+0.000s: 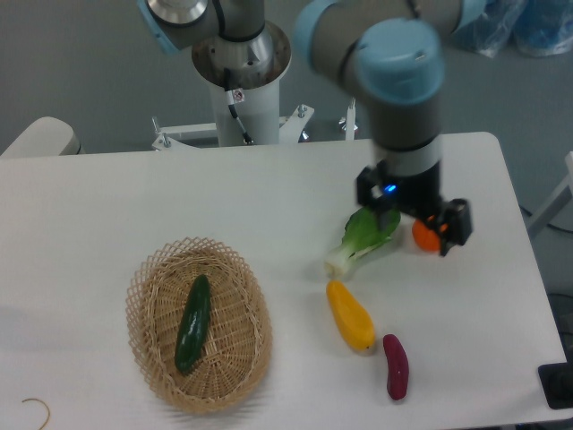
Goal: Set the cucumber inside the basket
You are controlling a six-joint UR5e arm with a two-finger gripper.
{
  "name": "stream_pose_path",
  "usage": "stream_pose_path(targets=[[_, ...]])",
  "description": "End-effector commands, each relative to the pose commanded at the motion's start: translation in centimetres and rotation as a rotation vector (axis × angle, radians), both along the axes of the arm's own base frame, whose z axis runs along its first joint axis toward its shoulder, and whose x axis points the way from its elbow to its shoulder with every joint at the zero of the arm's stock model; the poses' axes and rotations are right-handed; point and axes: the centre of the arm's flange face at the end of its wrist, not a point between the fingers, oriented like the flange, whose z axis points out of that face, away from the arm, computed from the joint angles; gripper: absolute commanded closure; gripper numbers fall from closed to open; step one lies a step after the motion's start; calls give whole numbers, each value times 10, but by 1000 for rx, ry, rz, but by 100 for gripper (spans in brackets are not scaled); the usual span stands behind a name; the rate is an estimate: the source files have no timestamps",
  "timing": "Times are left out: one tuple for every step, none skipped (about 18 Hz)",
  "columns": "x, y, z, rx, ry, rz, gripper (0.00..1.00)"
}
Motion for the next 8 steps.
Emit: stream_pose_path(targets=[[-7,-8,-1,1,-4,-17,0],[-14,-17,0,18,-13,-29,0],[-19,-24,0,40,-28,-43,0],[-23,-30,1,55,-32,-52,0],[-26,-34,2,54,-29,-58,0],[-27,-36,2,52,-30,-60,0],[-26,-36,2,52,-30,-61,0],[-26,-36,0,50,-31,-61,0]])
